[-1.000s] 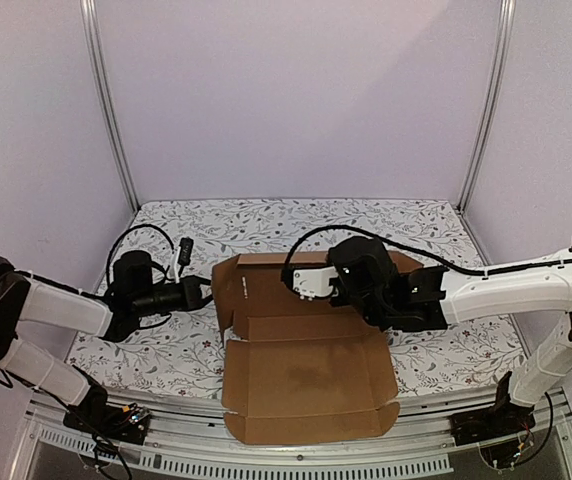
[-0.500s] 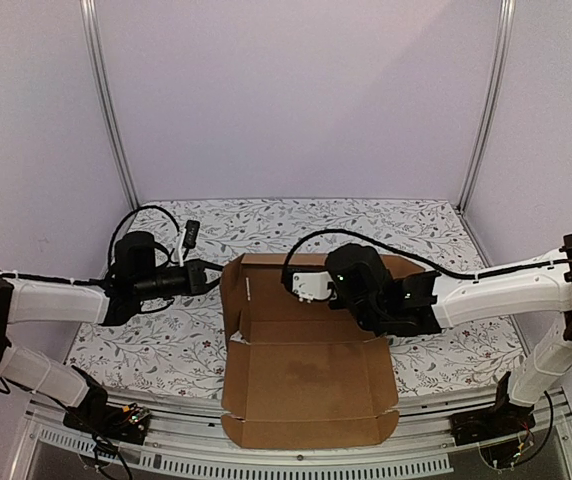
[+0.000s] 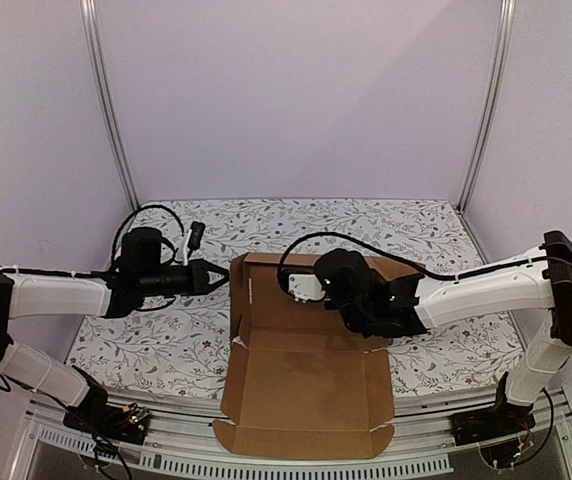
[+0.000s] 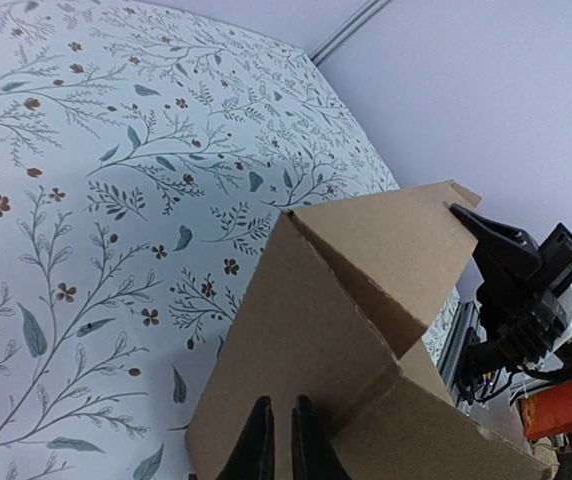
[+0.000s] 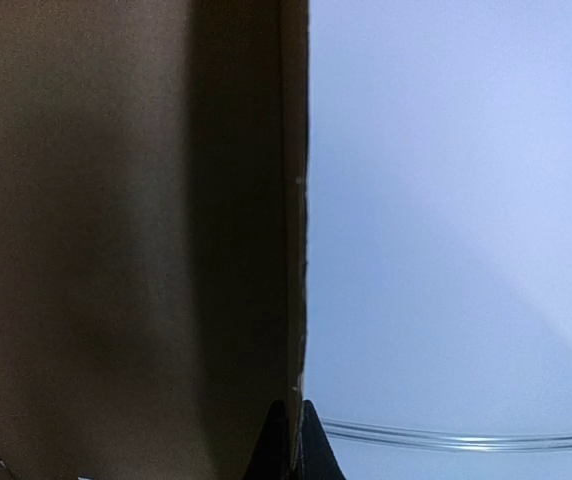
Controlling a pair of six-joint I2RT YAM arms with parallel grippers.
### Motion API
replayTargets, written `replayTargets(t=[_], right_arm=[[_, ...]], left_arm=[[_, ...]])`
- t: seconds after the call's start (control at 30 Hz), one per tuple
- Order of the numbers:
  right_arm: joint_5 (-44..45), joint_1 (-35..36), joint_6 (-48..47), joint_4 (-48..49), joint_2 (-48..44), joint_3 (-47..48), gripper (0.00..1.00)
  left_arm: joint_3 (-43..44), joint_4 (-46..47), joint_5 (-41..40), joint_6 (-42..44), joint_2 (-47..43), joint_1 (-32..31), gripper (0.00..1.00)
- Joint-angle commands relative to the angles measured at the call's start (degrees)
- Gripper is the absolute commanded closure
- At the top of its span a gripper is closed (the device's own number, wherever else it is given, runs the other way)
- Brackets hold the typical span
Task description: Fold the paper box
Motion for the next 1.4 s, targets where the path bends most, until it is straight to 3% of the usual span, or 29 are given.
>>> replayTargets(t=[0.0, 0.7, 1.07, 1.37], right_arm=[[1.38, -0.95, 1.04, -0.30, 2.07, 1.98, 1.00], [1.28, -4.20, 3.94, -4.30, 5.28, 4.86, 1.00], [1.21, -3.04, 5.40, -2.81, 2.49, 1.61, 1.00], [4.43, 0.56, 0.01, 5.60, 1.72, -2.34, 1.00]], left_arm=[[2.25, -6.67, -0.63, 0.87, 0.56, -0.89, 0.91], [12.22, -11.40, 5.57, -2.29, 12.65, -1.05, 0.88], [8.29, -13.91, 0.94, -0.51, 8.86, -2.81, 0.87], [4.62, -14.24, -1.86, 0.99, 3.97, -3.35, 0.78]])
